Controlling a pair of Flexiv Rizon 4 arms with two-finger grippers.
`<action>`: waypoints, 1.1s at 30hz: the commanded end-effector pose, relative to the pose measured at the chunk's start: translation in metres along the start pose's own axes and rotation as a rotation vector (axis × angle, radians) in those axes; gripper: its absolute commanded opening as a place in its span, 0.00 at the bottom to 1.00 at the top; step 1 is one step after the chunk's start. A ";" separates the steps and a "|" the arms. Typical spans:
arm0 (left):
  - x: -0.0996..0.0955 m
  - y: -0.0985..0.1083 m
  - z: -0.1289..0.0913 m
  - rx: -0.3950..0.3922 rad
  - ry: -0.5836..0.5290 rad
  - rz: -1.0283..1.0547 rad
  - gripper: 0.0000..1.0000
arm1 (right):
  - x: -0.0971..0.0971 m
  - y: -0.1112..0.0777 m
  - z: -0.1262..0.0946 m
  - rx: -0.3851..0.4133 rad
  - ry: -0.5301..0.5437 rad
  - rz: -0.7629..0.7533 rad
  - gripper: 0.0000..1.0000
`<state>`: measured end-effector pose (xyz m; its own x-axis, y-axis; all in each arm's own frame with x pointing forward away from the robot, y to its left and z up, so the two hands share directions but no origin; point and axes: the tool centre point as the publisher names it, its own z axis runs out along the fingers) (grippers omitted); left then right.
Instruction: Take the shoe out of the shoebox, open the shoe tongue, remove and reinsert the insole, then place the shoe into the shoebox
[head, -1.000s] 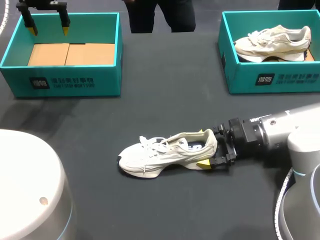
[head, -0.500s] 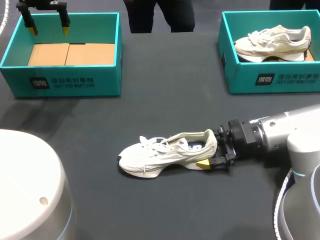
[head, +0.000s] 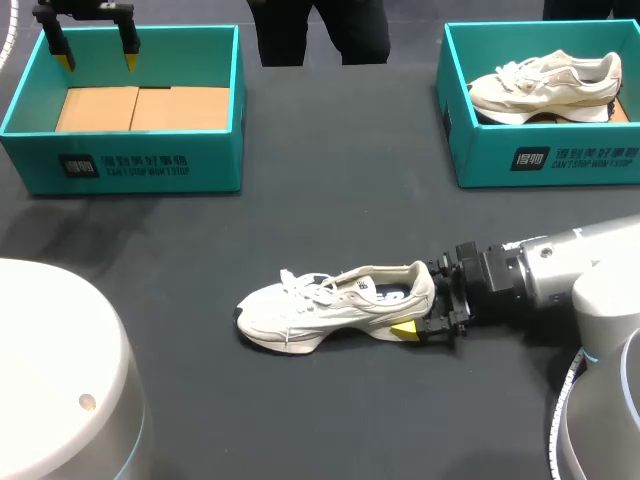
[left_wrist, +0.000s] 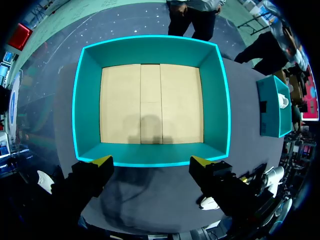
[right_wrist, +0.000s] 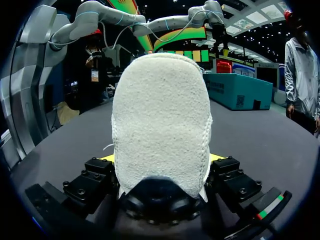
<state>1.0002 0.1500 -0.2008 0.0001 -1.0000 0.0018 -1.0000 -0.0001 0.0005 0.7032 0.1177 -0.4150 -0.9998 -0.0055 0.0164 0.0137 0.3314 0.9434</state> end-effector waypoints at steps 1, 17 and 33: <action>0.000 0.000 0.000 0.000 -0.001 0.000 1.00 | 0.004 0.001 0.002 0.006 -0.005 0.001 0.00; 0.000 0.000 0.000 0.000 -0.001 0.000 1.00 | 0.002 0.000 0.001 -0.003 -0.011 0.017 0.00; 0.036 0.061 -0.016 -0.007 0.017 -0.133 1.00 | 0.002 0.000 0.001 -0.003 -0.011 0.017 0.00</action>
<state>0.9595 0.1163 -0.1896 0.1195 -0.9926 0.0234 -0.9920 -0.1184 0.0435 0.7017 0.1176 -0.4151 -0.9996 0.0092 0.0275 0.0290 0.3236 0.9458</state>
